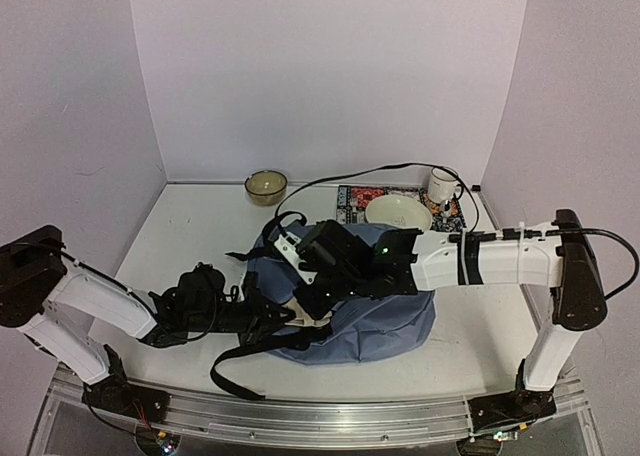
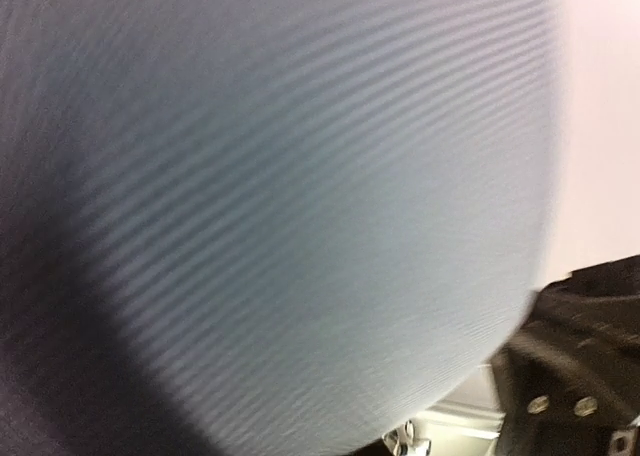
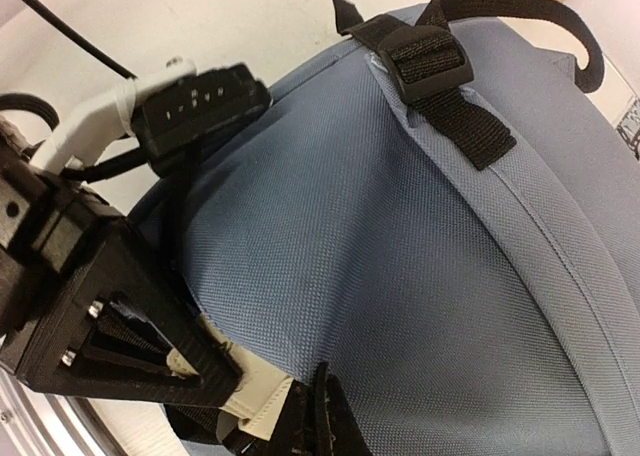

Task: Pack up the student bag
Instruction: Place the card case in the pocket on the back of the bag.

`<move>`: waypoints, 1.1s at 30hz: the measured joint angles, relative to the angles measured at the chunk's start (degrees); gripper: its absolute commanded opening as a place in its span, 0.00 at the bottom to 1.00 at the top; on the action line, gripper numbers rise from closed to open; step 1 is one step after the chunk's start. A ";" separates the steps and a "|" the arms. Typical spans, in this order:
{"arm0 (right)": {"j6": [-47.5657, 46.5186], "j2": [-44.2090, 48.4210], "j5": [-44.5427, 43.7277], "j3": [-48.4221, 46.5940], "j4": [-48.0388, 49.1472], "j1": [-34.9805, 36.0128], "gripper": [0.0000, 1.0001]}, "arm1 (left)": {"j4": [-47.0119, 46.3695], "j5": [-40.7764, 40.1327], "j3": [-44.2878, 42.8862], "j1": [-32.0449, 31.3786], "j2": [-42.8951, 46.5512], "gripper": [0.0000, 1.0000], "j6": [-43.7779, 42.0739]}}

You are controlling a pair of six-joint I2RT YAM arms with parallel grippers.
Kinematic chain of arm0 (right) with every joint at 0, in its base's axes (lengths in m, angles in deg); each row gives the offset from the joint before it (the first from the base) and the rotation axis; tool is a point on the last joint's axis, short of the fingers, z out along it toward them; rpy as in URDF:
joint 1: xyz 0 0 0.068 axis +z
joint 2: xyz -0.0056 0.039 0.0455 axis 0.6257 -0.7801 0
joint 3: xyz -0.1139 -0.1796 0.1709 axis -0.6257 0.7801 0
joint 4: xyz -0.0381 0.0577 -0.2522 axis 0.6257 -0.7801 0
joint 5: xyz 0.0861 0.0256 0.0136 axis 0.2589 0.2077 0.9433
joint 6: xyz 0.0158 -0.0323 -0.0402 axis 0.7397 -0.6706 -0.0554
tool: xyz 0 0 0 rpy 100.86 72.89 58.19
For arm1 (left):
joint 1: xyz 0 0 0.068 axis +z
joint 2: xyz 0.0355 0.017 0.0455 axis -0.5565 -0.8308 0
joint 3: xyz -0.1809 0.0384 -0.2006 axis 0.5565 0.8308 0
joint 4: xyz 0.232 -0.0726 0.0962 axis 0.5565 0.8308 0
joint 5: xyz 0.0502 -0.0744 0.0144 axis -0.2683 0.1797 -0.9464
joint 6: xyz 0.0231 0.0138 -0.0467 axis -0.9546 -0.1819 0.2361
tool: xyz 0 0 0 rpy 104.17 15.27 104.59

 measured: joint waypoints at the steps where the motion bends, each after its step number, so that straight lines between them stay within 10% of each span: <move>1: 0.26 0.00 0.32 0.05 0.70 0.09 0.00 | 1.14 -1.26 0.09 -0.01 1.67 0.12 -0.28; 19: 6.15 -0.96 1.95 0.28 8.30 2.46 0.00 | 6.02 -13.62 5.96 -0.28 13.87 0.55 -2.61; 28: 6.83 -1.58 -0.48 0.11 9.05 3.28 0.00 | 18.54 -14.55 6.12 -0.25 23.48 0.54 -2.48; 33: 7.43 -2.98 -1.33 -1.32 8.19 3.61 0.00 | 23.50 -15.90 6.13 -0.09 25.58 0.35 -2.02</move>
